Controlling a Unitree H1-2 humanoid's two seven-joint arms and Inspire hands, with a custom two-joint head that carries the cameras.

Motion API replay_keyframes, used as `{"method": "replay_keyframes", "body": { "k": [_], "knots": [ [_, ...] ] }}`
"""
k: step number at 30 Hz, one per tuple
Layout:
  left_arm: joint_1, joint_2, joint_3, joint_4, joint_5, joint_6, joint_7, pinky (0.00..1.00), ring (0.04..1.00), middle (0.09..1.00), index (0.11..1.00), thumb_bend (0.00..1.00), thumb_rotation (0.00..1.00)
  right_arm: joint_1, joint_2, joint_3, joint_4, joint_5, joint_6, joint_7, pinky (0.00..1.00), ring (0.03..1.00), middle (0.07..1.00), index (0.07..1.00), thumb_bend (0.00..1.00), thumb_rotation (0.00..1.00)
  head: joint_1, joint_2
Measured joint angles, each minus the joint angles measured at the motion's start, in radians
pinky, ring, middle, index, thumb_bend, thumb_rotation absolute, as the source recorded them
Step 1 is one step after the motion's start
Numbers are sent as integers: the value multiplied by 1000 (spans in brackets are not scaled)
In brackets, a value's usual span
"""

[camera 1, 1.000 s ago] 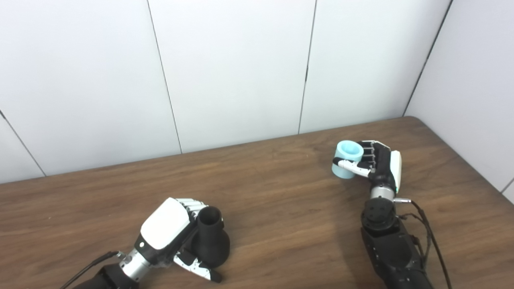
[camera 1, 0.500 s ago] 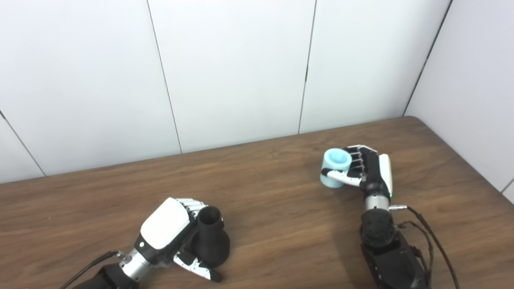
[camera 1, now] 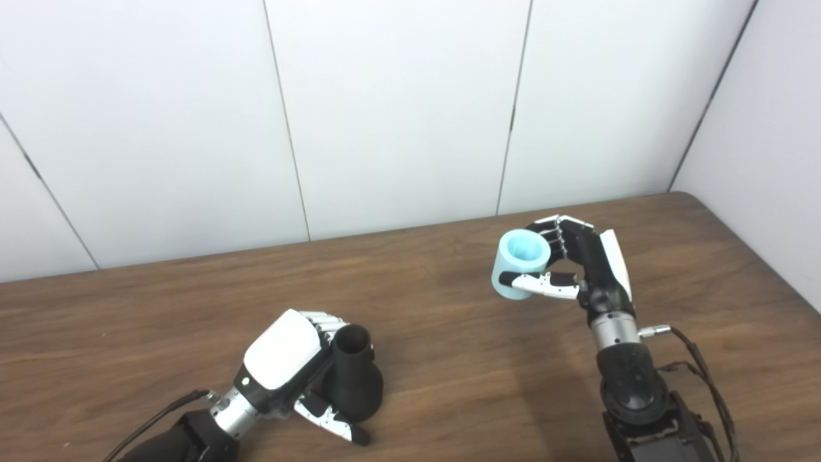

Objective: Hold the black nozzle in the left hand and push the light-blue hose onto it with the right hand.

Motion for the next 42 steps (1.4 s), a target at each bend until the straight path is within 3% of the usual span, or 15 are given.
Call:
{"method": "replay_keyframes", "body": {
  "k": [10, 18, 30, 42],
  "knots": [
    [-1, -19, 10, 9, 6, 1, -8, 432, 487, 500, 468, 521, 0, 6, 17, 6, -60, 23, -1, 57, 401, 445, 468, 522, 519, 0, 35, 0],
    [-7, -44, 11, 15, 19, 1, -10, 429, 483, 499, 469, 521, 0, 14, 49, 53, -152, 20, 2, 103, 356, 430, 467, 520, 518, 0, 58, 6],
    [-8, -58, 16, 15, 29, 1, -20, 437, 488, 505, 462, 520, 0, 15, 119, 121, -277, 17, 95, 183, 349, 420, 463, 522, 518, 0, 75, 14],
    [-7, -63, 20, 15, 29, 1, -31, 435, 488, 504, 464, 520, 0, 2, 145, 171, -308, -4, 138, 221, 344, 414, 465, 515, 519, 0, 77, 21]
  ]
}}
